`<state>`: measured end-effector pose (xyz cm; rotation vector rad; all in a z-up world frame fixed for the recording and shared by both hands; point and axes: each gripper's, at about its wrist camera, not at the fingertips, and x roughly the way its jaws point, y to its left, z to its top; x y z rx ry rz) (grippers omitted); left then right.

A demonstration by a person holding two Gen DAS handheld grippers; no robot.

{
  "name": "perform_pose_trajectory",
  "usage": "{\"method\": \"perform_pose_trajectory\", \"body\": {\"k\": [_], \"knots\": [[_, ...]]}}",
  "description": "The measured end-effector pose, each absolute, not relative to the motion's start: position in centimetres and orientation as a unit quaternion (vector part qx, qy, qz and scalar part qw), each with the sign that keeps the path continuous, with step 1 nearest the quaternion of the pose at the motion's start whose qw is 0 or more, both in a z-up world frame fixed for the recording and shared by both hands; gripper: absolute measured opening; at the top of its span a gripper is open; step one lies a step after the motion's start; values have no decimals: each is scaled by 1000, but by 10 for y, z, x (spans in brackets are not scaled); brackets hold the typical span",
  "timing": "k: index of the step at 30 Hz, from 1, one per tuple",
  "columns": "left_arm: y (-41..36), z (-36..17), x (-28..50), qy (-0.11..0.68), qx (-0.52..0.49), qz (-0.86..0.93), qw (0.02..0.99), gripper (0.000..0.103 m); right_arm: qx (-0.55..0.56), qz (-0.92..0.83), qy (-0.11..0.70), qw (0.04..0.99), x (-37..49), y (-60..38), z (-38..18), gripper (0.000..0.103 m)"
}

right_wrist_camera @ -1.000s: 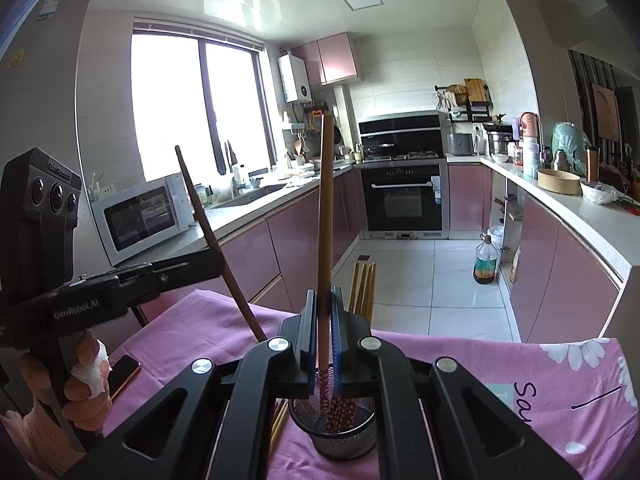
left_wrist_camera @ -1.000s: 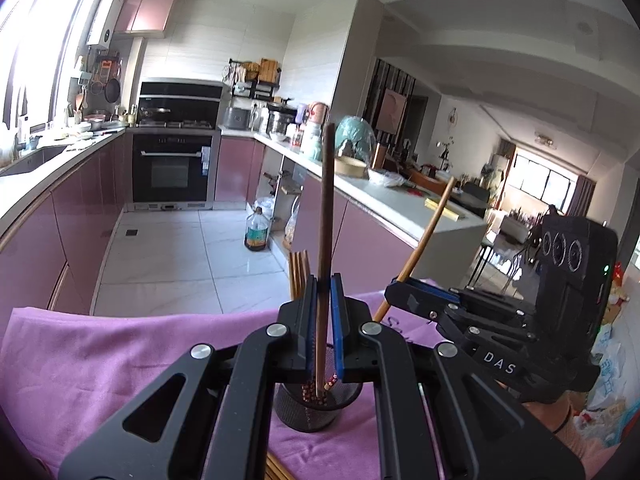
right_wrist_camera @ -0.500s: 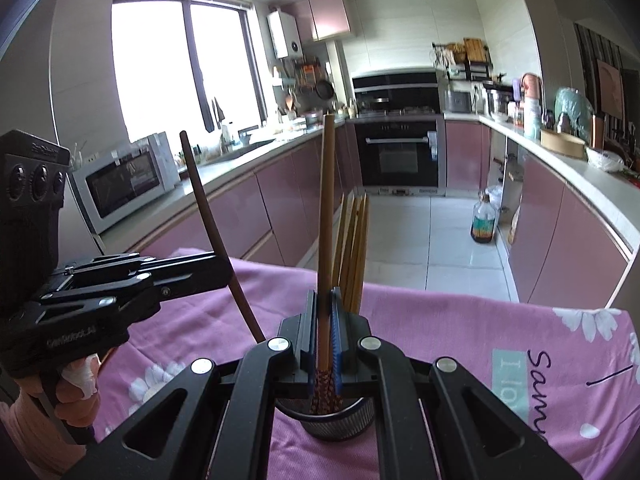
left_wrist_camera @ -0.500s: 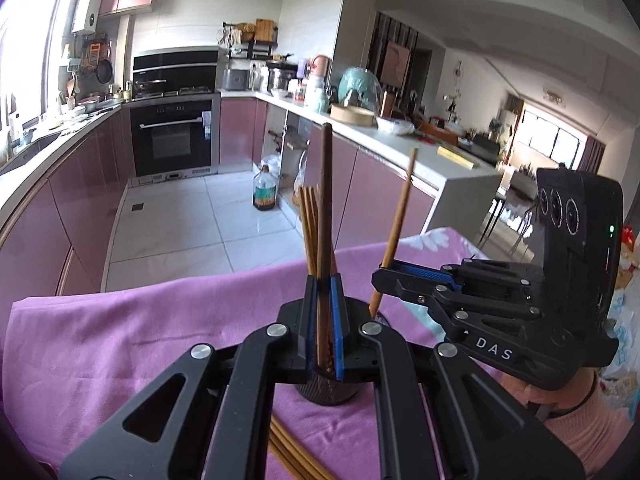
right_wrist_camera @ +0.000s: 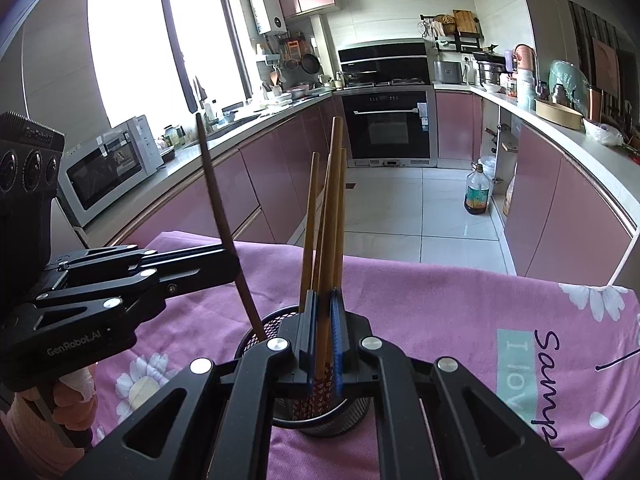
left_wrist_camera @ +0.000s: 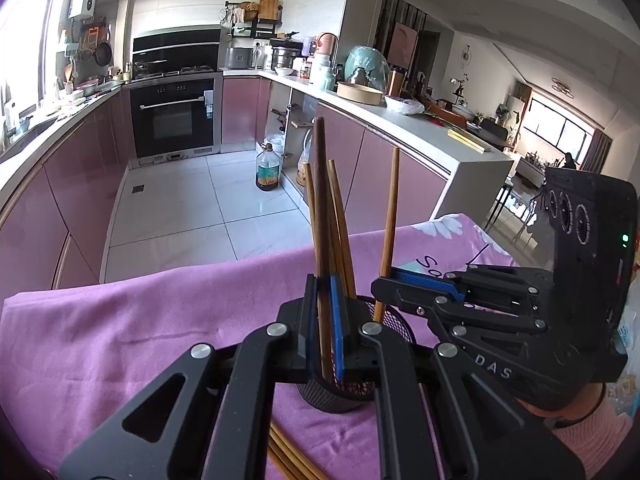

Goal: Organize utensils
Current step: 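Lower the chopstick into the mesh cup and open the right gripper, then move the right gripper back to the chopstick row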

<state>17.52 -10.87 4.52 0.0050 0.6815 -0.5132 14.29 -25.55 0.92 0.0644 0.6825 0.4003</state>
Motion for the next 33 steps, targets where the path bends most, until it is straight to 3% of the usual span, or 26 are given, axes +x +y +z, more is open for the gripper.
{"method": "perform_pose_trajectory", "body": {"k": [14,18,28,33], "knots": [[-107,20,184,349,-5,-235,907,8,42,188,333,923,142,-257,1,7],[-100,19,175,335,-6,-227,915,14,45,193,328,924,139,-258,2,13],[-68,25,131,287,-10,-197,937,42,34,238,287,927,91,-249,22,24],[-43,11,110,295,-25,-182,938,50,21,279,297,913,65,-236,9,38]]}}
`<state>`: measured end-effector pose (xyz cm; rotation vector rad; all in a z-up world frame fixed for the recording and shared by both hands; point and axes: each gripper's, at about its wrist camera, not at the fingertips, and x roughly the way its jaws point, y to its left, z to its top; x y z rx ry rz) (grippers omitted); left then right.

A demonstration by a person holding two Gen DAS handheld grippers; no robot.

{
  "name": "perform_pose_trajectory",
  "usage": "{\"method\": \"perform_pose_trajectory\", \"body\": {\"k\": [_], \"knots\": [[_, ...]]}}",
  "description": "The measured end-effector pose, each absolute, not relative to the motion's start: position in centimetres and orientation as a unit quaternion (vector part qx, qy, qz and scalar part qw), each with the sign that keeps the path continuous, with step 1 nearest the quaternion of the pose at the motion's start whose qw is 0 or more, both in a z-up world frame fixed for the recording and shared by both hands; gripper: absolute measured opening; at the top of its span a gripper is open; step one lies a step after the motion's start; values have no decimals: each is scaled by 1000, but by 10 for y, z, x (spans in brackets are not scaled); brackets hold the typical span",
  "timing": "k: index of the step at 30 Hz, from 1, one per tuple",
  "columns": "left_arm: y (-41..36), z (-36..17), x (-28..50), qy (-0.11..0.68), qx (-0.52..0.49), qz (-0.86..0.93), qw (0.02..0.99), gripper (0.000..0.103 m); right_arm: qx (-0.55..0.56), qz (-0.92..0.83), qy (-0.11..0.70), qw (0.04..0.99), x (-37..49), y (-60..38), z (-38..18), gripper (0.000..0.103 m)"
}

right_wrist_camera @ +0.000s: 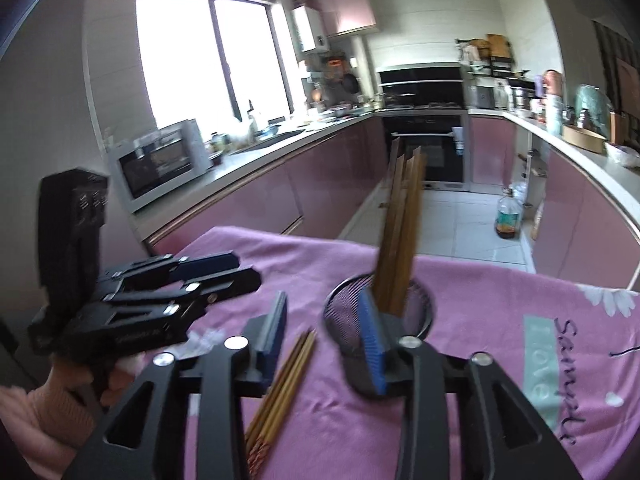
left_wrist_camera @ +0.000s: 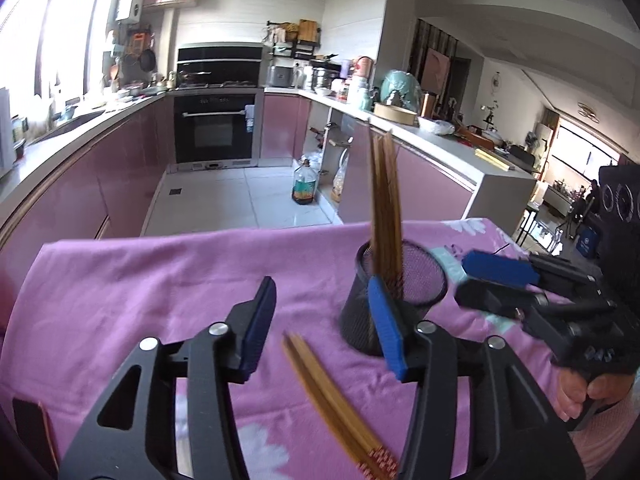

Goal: Organize utensils
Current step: 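Move the right gripper back to the chopstick row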

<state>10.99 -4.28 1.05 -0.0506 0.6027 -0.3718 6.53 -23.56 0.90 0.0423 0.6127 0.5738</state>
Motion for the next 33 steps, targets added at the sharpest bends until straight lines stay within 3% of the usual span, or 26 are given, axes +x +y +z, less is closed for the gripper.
{"method": "perform_pose_trajectory", "body": {"k": [11,33], "knots": [[-12,-51,82,355,-44,-141,923,58,5,280,411,868,70,-202,-71,38],[-20,-90,79,402,-42,-144,903,58,-23,252,429,867,61,-185,-92,36]]}}
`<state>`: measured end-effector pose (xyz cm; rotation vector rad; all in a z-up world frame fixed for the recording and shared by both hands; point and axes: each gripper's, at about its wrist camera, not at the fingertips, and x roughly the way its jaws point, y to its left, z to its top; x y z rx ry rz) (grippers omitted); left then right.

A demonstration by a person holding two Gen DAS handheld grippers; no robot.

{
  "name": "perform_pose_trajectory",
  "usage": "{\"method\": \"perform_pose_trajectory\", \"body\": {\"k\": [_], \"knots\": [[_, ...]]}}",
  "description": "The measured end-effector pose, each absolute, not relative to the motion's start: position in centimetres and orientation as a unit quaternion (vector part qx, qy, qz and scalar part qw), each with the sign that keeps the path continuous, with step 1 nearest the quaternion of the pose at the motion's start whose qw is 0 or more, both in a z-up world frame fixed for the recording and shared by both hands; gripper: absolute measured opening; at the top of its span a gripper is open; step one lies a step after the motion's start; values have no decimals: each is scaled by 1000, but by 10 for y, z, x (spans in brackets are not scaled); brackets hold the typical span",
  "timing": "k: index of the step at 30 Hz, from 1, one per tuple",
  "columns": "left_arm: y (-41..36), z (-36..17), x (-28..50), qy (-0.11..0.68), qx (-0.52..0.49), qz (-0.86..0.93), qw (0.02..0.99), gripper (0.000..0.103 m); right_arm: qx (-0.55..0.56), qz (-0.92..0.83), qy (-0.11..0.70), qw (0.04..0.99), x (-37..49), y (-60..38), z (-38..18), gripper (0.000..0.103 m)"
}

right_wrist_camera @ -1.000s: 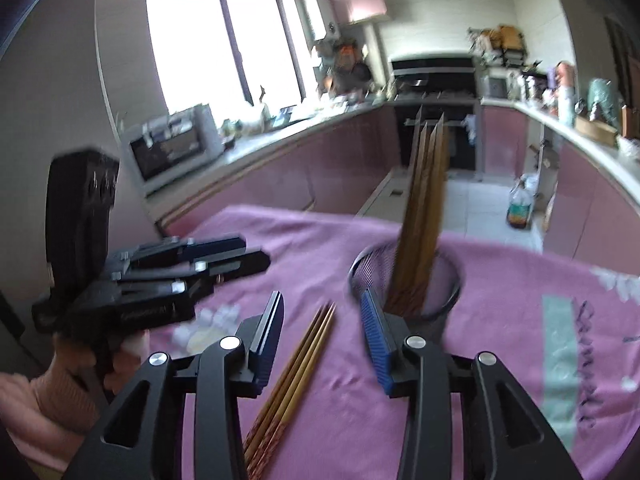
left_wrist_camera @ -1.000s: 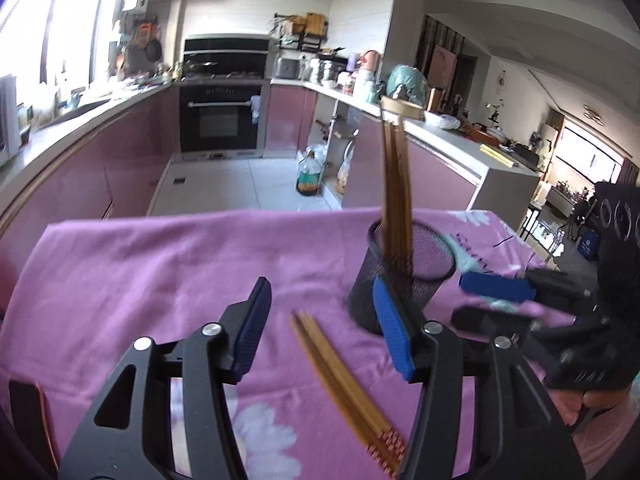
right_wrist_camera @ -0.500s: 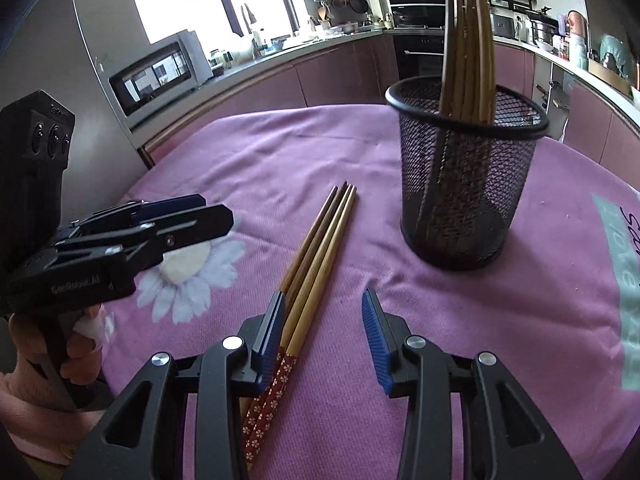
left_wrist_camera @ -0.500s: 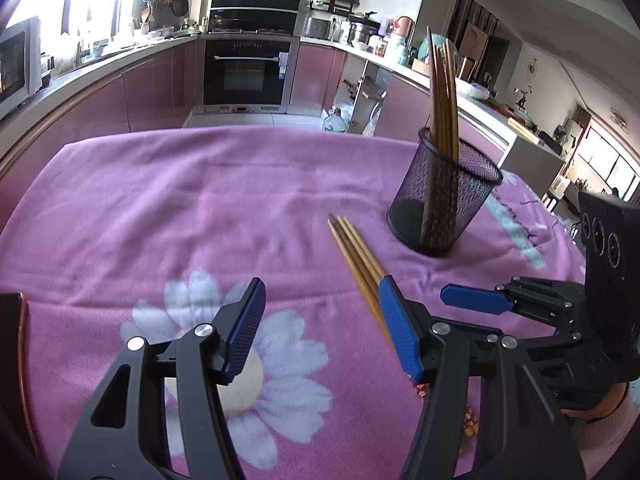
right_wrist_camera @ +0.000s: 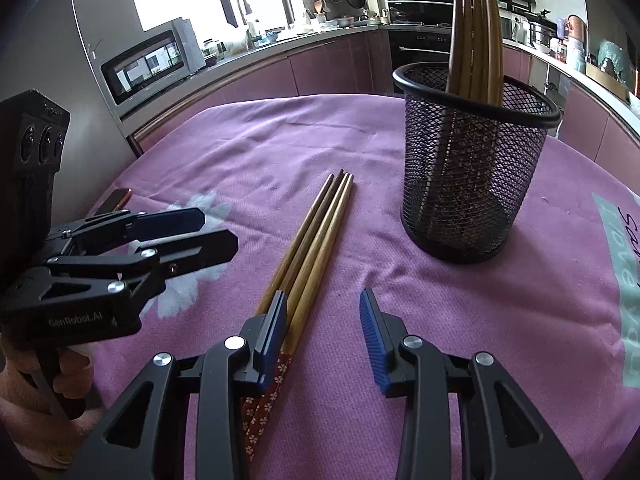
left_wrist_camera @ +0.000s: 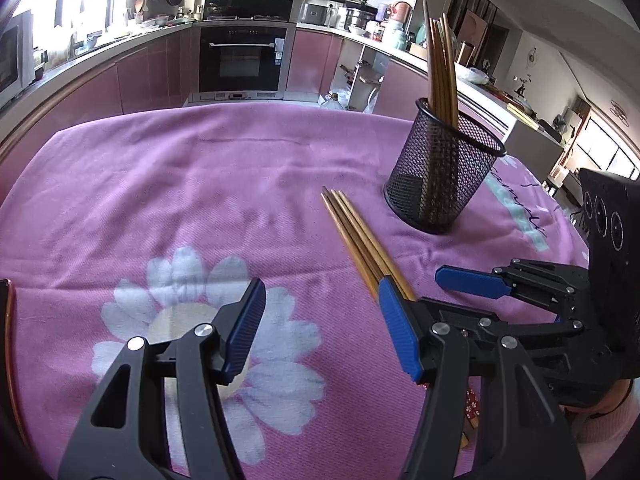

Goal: Organize utensils
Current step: 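Move the right gripper back to the chopstick row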

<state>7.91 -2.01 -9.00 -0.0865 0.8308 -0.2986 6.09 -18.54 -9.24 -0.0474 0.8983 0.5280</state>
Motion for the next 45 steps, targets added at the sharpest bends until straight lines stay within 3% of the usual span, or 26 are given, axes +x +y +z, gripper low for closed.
{"method": "perform_pose_trajectory", "body": {"k": [21,45], "knots": [[-42,-106,92,425,-10,-155,892,58,-11,239,433,869,64,-200,-92,30],[-57,-107,101,444,33,-157,882,47,-14,241,434,868,65,-199,-91,30]]}}
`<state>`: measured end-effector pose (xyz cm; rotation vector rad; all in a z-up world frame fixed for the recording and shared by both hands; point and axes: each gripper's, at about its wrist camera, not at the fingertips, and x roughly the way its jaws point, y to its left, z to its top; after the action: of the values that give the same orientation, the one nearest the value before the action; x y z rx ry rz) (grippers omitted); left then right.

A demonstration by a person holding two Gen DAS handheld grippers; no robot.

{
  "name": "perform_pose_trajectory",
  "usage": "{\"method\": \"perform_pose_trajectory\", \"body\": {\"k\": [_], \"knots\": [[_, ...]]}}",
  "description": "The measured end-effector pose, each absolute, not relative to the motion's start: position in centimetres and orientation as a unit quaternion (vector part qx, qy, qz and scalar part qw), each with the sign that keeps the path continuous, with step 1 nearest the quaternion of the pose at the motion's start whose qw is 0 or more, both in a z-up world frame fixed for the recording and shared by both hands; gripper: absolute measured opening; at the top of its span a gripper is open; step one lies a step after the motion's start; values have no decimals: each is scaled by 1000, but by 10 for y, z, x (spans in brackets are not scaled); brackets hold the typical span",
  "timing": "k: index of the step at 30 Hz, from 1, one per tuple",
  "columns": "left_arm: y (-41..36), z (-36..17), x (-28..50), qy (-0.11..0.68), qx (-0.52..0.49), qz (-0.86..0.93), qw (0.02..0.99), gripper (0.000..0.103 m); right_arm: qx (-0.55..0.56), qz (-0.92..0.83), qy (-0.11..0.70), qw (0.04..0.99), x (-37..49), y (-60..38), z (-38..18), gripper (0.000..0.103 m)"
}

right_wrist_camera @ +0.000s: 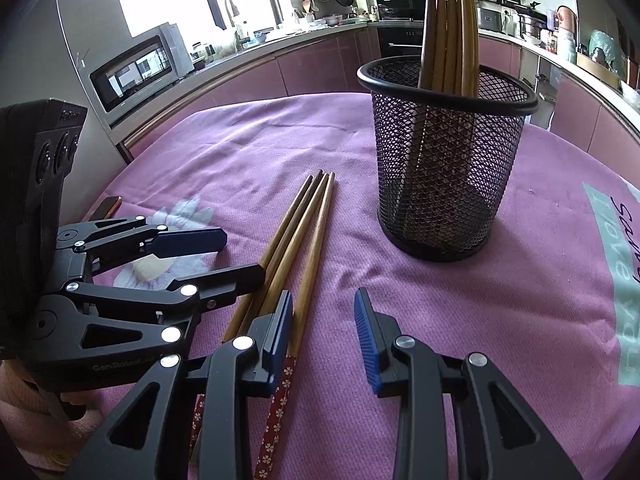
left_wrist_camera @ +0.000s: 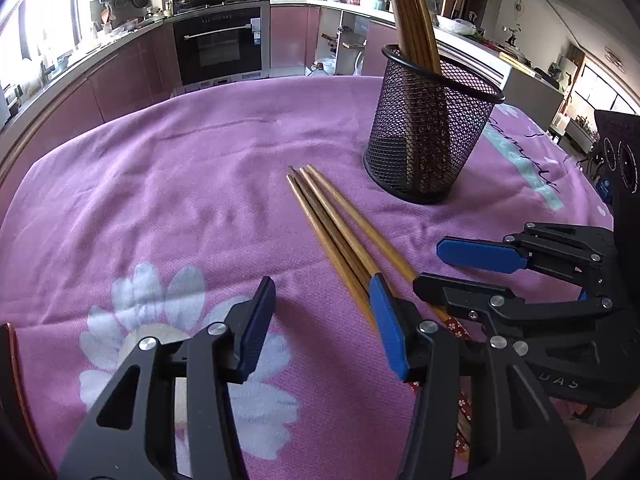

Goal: Organize utensils
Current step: 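Move the right gripper back to the chopstick row, then close the right gripper on another bamboo chopstick and lift it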

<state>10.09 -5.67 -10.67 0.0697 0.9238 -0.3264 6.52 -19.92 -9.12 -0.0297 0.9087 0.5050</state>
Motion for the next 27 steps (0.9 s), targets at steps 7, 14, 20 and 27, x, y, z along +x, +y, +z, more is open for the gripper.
{"method": "perform_pose_trajectory", "body": {"k": [7,14,20,27], "knots": [[-49,-109,100,450,34,-161,878,34,-19,242,434,867,68,-198,-91,30],[-49,-110,106,448,25,-162,879,34,-36,244,434,866,73,-189,-92,27],[-45,-110,114,447,11,-153,881,23,-53,240,433,867,82,-179,-93,20],[-46,-111,120,443,7,-138,886,18,-52,238,434,867,90,-176,-93,9]]}}
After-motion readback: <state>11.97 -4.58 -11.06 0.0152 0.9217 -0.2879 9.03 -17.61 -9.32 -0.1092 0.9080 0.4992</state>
